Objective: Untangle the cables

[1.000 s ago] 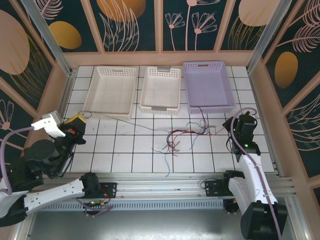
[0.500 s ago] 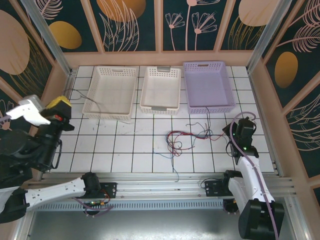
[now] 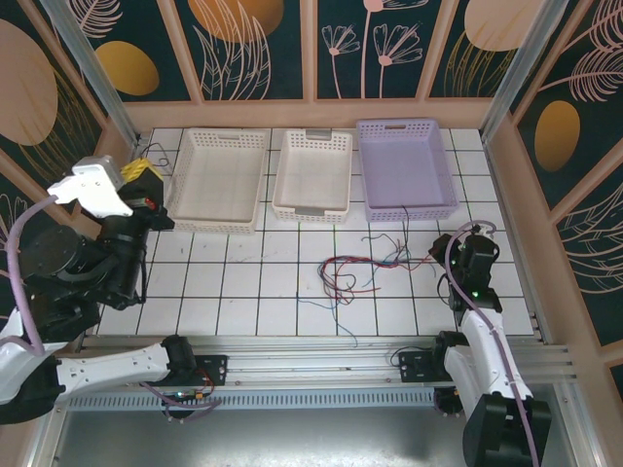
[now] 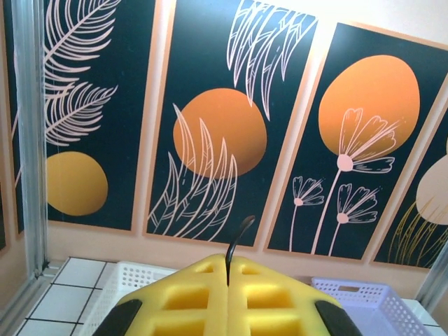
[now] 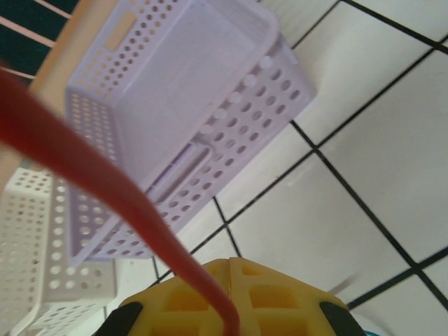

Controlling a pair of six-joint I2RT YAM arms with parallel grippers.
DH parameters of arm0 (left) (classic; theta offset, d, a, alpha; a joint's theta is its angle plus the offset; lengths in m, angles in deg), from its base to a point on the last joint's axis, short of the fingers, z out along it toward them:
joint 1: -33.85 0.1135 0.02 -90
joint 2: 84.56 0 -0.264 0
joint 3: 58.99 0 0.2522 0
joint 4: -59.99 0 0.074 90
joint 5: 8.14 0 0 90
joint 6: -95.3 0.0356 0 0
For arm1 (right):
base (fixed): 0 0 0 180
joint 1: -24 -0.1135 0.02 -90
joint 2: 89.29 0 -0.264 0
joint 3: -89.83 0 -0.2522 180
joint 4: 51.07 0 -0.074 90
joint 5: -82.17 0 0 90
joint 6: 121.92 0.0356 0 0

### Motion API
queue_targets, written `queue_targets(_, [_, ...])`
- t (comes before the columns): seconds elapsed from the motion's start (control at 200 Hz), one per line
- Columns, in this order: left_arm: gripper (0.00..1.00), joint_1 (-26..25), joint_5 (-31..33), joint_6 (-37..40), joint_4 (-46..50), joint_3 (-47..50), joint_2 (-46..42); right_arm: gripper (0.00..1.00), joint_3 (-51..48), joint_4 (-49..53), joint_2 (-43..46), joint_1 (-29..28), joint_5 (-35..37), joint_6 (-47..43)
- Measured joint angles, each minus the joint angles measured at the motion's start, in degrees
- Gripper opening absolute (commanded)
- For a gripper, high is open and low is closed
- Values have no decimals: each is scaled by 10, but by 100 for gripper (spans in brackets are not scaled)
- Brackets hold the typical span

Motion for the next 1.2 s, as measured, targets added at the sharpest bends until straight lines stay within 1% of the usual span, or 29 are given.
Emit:
queue_targets(0.25, [0,0,-1,74,-70,0,29,0,0,-29,10,0,-47,0])
queue_targets(0.42, [0,0,-4,106,-99,2,69,0,0,-38,12,0,-74,0])
queue_targets(0.49, [0,9,-14,112,-106,4,85,0,0,-43,13,-1,-81,-1])
queue_targets(0.566, [0,35,-37,111,-107,4,102,0,0,-47,14,-1,-89,-1])
queue_targets(0.616, [0,64,-56,106,-107,4,115,0,0,-50,14,-1,-93,-1])
queue_targets(0.901, [0,189,-158,77,-104,-1,182,0,0,-60,17,-5,-108,-2])
queue_targets(1.011, [0,238,-194,62,-104,-5,196,0,0,-63,18,-8,-109,-2])
queue_targets(1.196, [0,302,-243,42,-109,-4,210,0,-1,-64,18,-15,-113,-3])
